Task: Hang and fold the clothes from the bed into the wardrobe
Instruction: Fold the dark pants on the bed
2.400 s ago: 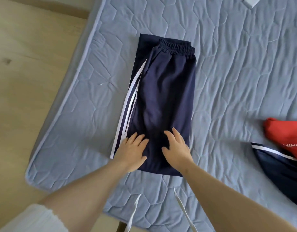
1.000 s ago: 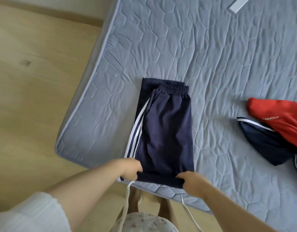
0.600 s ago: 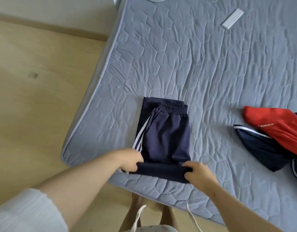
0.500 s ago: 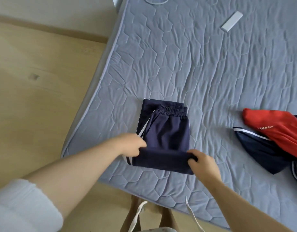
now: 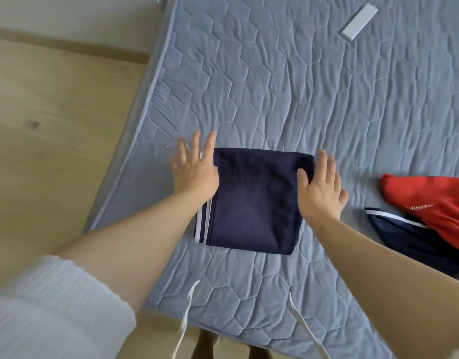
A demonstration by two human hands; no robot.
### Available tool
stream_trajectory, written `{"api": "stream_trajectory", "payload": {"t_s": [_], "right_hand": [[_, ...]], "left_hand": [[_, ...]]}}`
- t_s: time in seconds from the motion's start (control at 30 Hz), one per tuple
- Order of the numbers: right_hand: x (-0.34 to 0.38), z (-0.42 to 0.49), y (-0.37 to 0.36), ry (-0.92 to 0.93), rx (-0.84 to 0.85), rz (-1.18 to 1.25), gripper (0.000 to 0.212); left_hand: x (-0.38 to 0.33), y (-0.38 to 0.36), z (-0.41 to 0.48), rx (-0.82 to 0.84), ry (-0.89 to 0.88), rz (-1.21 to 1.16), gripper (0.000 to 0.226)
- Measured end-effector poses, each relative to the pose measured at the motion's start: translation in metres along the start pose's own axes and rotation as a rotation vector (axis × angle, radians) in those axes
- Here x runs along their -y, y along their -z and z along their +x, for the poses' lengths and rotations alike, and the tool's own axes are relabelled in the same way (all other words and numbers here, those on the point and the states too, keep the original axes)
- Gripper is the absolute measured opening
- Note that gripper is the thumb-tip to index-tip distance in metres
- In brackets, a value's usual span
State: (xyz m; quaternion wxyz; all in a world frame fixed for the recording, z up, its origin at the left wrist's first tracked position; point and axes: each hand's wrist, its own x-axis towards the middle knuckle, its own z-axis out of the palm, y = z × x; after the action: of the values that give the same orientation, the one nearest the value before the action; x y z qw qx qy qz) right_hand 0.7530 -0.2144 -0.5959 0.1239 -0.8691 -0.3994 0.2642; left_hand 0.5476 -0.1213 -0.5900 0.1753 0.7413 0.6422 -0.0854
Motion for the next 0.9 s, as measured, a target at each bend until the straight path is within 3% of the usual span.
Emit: {"api": "stream_trajectory", "payload": {"t_s": [0.17, 0.33, 0.43, 0.6, 0.73, 0.8, 0.9], "right_hand": [[-0.034, -0.007, -0.031, -0.142, 0.264, -0.013, 0.064], [-0.059, -0.007, -0.077, -0.369, 0.341, 0.346, 0.066], [-0.067, -0.007, -0.101, -0.437, 0.359, 0.497, 0.062], [-0.077, -0.001, -0.123, -0.538, 0.34, 0.609, 0.063], [-0.081, 0.009, -0.126, -0.653, 0.334, 0.733, 0.05], [-0.079, 0.01, -0.12, -0.703, 0.387, 0.812, 0.044], [-0.074, 0.008, -0.107, -0.81, 0.536, 0.888, 0.055]], "left_hand": [[0.008, -0.046, -0.009, 0.254, 0.029, -0.098, 0.078], [0.024, -0.102, -0.018, 0.185, 0.27, -0.543, 0.097], [0.037, -0.135, -0.026, 0.227, 0.431, -0.669, 0.099], [0.046, -0.158, -0.016, 0.279, 0.552, -0.939, 0.09], [0.046, -0.155, -0.002, 0.352, 0.672, -1.144, 0.079], [0.047, -0.149, -0.002, 0.409, 0.669, -1.199, 0.07], [0.044, -0.132, -0.006, 0.604, 0.736, -1.217, 0.06]]}}
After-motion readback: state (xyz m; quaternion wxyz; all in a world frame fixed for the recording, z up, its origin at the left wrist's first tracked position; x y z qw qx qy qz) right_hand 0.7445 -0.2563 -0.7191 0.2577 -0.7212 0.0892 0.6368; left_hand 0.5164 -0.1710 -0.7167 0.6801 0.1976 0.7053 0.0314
